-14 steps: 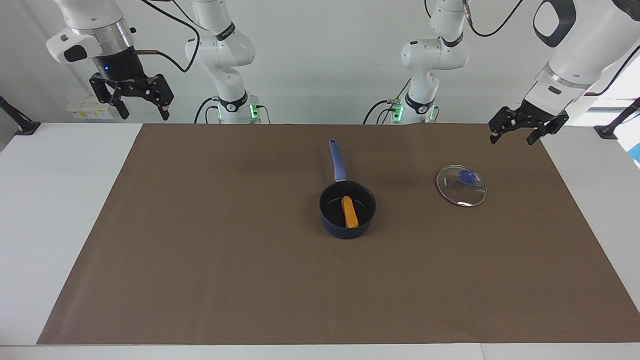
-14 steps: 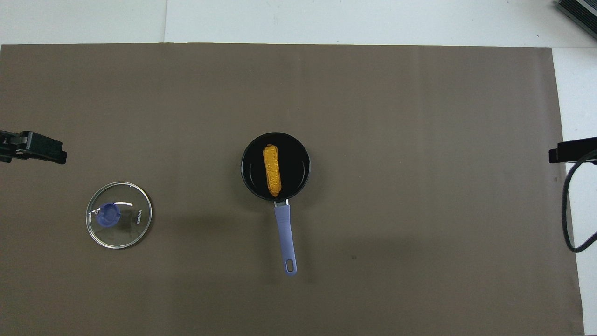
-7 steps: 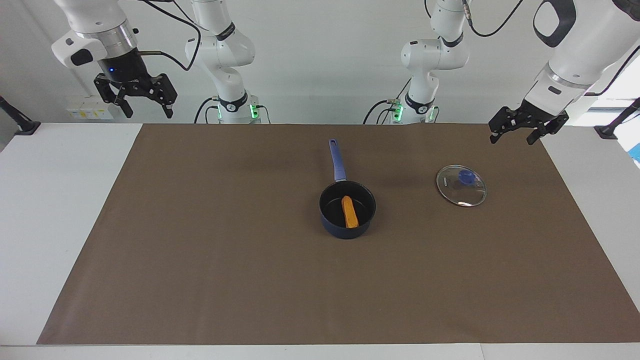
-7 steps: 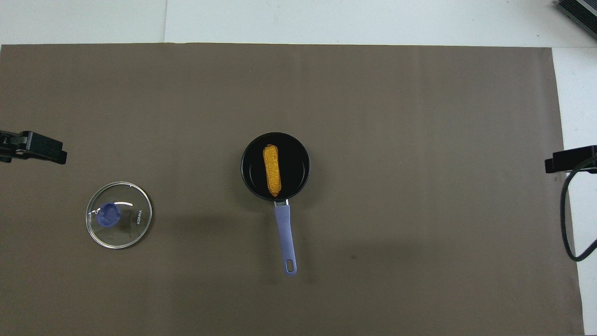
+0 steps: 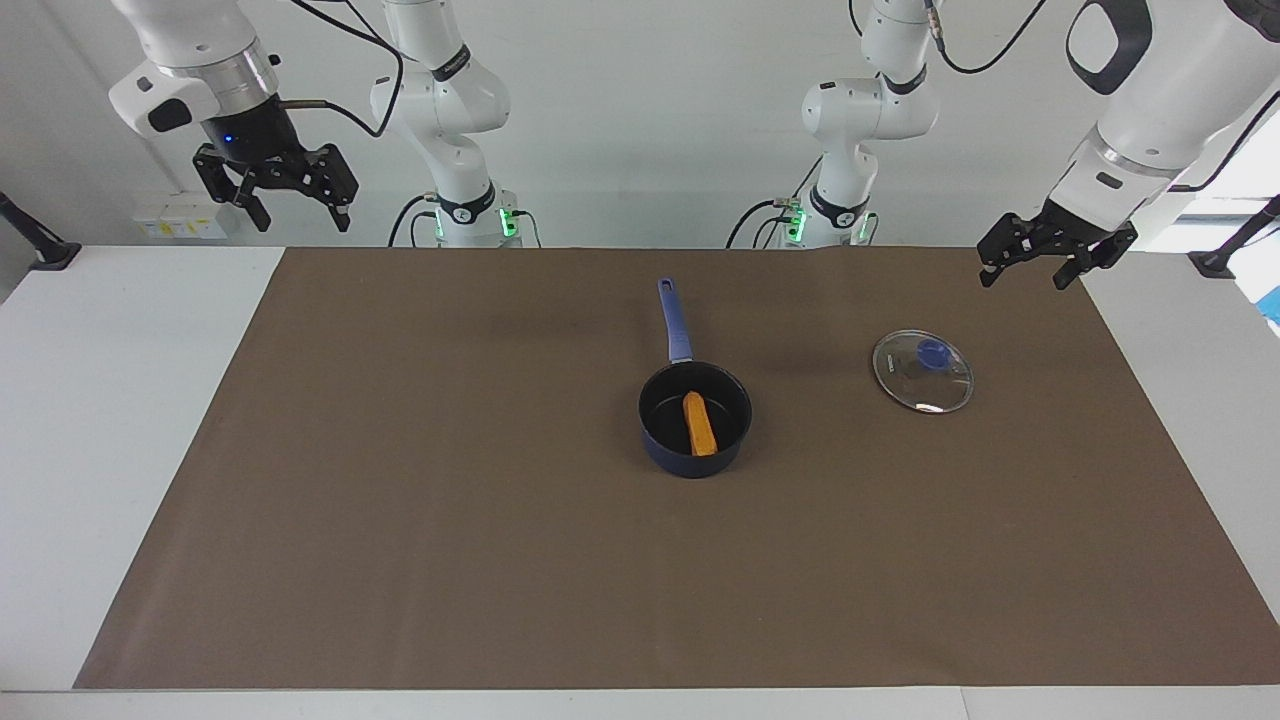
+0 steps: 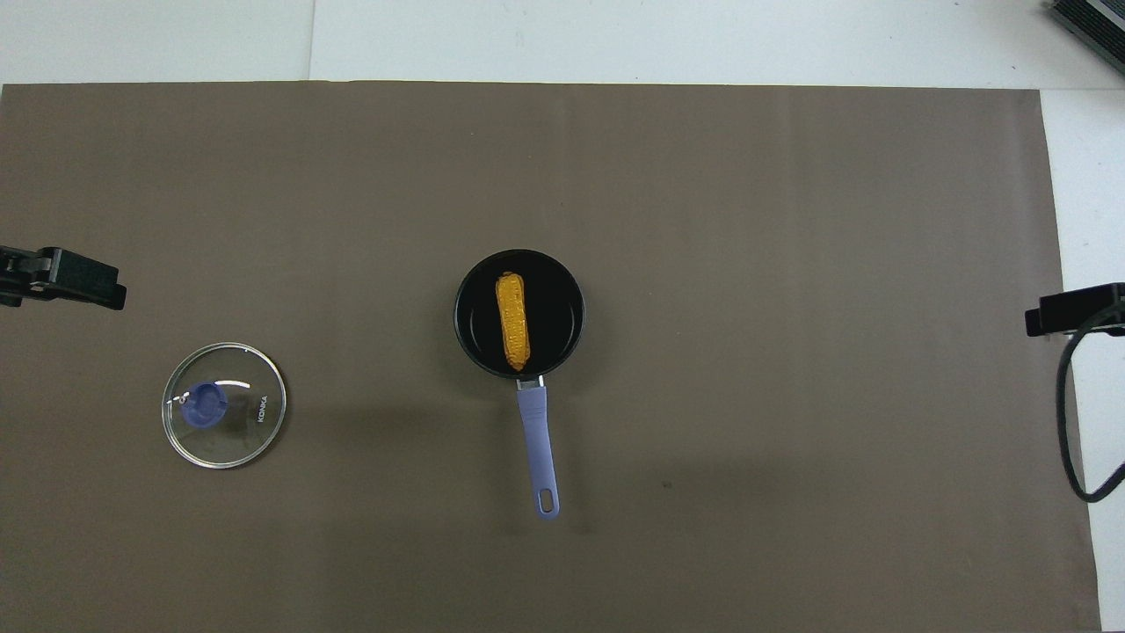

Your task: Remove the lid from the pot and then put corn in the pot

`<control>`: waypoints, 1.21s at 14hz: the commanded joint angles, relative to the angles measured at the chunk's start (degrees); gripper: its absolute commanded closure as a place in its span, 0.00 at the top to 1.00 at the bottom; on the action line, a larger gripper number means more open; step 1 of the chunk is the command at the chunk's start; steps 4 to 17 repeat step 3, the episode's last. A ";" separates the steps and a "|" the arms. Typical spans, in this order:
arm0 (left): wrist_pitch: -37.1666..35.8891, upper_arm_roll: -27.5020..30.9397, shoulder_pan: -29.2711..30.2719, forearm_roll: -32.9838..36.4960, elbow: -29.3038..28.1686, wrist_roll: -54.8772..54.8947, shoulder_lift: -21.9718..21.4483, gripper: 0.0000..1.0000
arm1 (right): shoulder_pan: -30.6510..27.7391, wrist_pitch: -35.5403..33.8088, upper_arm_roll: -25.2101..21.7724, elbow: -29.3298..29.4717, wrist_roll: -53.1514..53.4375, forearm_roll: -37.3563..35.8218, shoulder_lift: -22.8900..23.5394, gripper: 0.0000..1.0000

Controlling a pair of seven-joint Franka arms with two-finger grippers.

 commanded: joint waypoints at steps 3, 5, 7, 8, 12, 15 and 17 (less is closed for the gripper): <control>-1.35 -0.38 0.73 0.36 1.37 0.11 0.41 1.00 | -0.11 1.65 0.21 -1.24 -2.82 -1.23 -0.96 1.00; -1.35 -0.38 0.73 0.36 1.37 0.11 0.41 1.00 | -0.11 1.65 0.21 -1.24 -2.82 -1.23 -0.96 1.00; -1.35 -0.38 0.73 0.36 1.37 0.11 0.41 1.00 | -0.11 1.65 0.21 -1.24 -2.82 -1.23 -0.96 1.00; -1.35 -0.38 0.73 0.36 1.37 0.11 0.41 1.00 | -0.11 1.65 0.21 -1.24 -2.82 -1.23 -0.96 1.00; -1.35 -0.38 0.73 0.36 1.37 0.11 0.41 1.00 | -0.11 1.65 0.21 -1.24 -2.82 -1.23 -0.96 1.00; -1.35 -0.38 0.73 0.36 1.37 0.11 0.41 1.00 | -0.11 1.65 0.21 -1.24 -2.82 -1.23 -0.96 1.00; -1.35 -0.38 0.73 0.36 1.37 0.11 0.41 1.00 | -0.11 1.65 0.21 -1.24 -2.82 -1.23 -0.96 1.00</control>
